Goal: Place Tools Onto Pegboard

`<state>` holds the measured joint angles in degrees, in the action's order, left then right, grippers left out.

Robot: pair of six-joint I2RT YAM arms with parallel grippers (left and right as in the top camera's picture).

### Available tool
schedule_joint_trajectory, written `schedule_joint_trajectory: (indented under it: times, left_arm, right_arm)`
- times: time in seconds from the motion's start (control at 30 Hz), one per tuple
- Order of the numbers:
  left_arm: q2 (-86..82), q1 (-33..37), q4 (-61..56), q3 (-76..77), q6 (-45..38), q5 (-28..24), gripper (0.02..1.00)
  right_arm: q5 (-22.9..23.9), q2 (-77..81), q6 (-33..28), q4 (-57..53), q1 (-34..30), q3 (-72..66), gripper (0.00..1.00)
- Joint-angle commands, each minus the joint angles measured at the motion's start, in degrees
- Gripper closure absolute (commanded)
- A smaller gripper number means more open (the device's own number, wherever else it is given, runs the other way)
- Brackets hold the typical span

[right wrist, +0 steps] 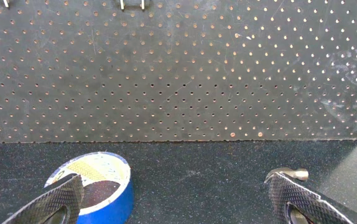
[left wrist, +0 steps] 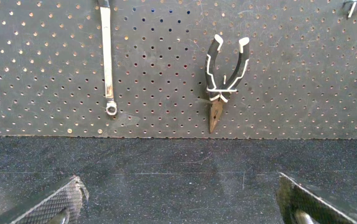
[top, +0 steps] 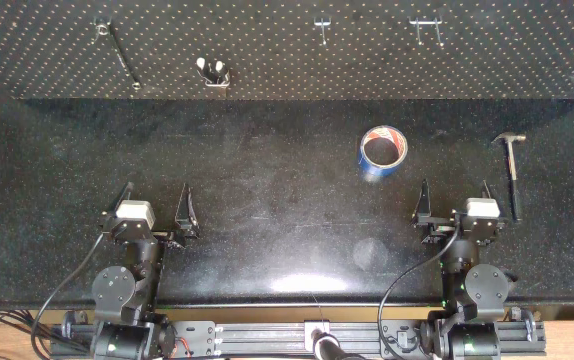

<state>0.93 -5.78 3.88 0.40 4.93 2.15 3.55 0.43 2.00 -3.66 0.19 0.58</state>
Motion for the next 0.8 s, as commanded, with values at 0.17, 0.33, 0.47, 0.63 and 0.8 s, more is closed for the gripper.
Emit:
schedule_joint_trajectory:
  times: [0.17, 0.33, 0.47, 0.63, 0.8]
  left_arm:
    - [-0.72, -0.31, 0.42, -0.09, -0.76, 0.66, 0.023]
    - [-0.72, -0.31, 0.44, -0.09, -0.76, 0.66, 0.025]
    - [-0.72, -0.31, 0.42, -0.09, -0.76, 0.66, 0.025]
    - [-0.72, -0.31, 0.42, -0.09, -0.76, 0.66, 0.025]
    - [-0.72, -0.31, 0.42, -0.09, -0.76, 0.66, 0.025]
  right_arm:
    - [0.28, 16.11, -0.76, -0.33, 0.39, 10.19, 0.025]
    - [-36.61, 60.59, 5.86, -7.98, 0.04, 49.86, 0.025]
    - [-42.53, 69.94, 10.51, -18.95, -1.70, 51.95, 0.025]
    - [-20.55, 73.48, 14.51, -18.88, -0.94, 52.00, 0.025]
    - [-25.09, 77.44, 15.13, -20.50, 3.15, 52.50, 0.025]
